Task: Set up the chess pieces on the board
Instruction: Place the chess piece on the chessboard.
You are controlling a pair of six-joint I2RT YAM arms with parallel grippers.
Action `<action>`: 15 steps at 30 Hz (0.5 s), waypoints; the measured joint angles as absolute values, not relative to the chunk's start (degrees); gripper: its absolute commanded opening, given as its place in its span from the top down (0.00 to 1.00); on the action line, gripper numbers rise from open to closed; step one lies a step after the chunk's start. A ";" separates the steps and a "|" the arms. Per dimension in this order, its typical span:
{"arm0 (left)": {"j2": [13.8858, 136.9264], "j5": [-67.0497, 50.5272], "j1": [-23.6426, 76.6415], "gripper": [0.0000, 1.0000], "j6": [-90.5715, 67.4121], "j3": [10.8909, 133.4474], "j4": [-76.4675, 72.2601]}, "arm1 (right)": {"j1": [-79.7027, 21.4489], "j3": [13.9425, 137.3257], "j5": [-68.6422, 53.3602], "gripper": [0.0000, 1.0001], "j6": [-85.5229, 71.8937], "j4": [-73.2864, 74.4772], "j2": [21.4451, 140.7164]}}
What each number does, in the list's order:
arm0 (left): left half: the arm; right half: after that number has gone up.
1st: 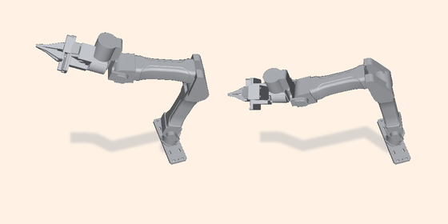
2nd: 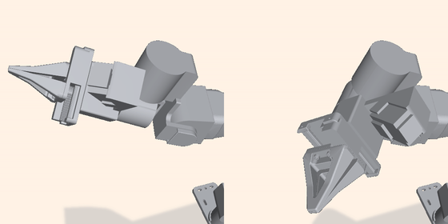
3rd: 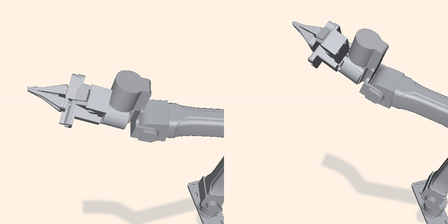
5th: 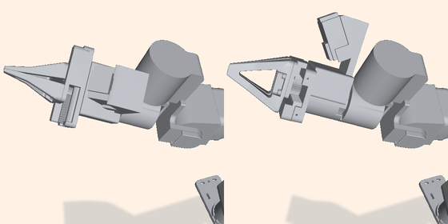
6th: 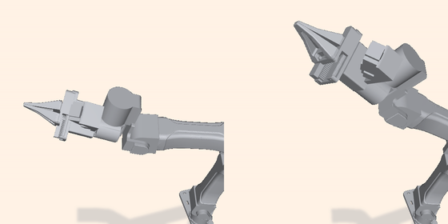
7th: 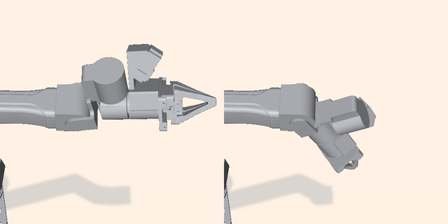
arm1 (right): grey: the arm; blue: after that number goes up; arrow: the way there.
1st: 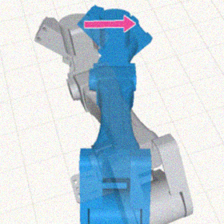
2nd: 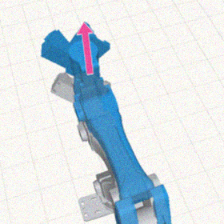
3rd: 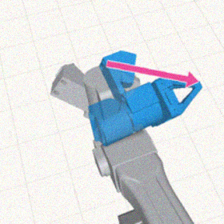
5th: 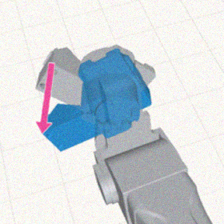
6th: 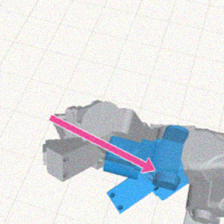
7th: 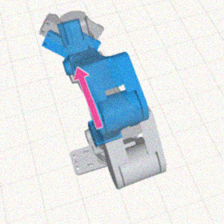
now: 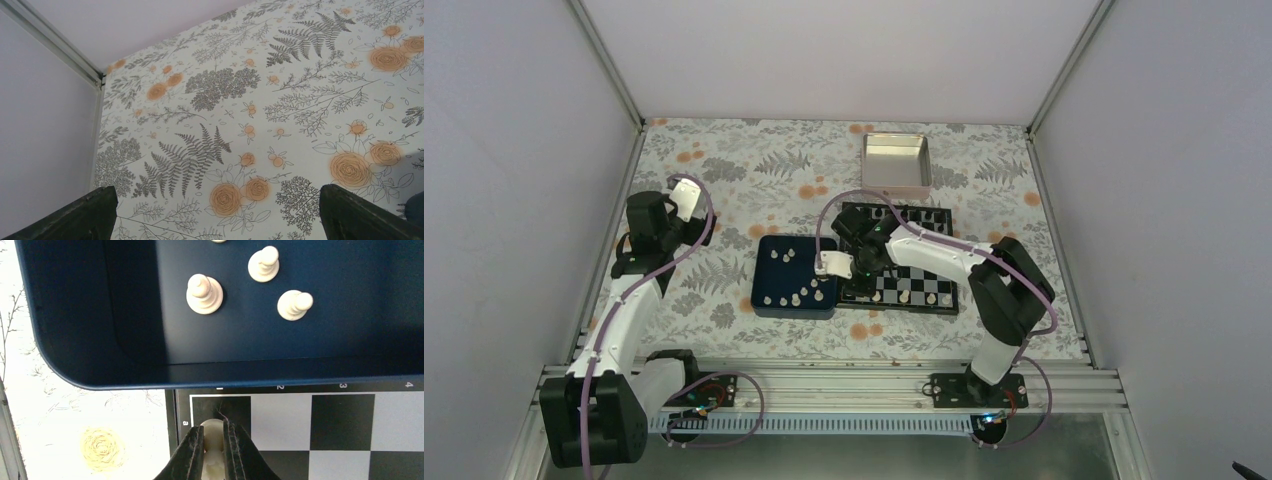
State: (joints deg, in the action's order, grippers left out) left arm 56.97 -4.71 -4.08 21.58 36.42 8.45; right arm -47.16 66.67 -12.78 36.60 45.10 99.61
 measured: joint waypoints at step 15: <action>57.47 -4.69 -4.08 0.00 21.61 36.42 8.45 | -47.16 65.82 -13.26 0.93 36.36 43.03 101.67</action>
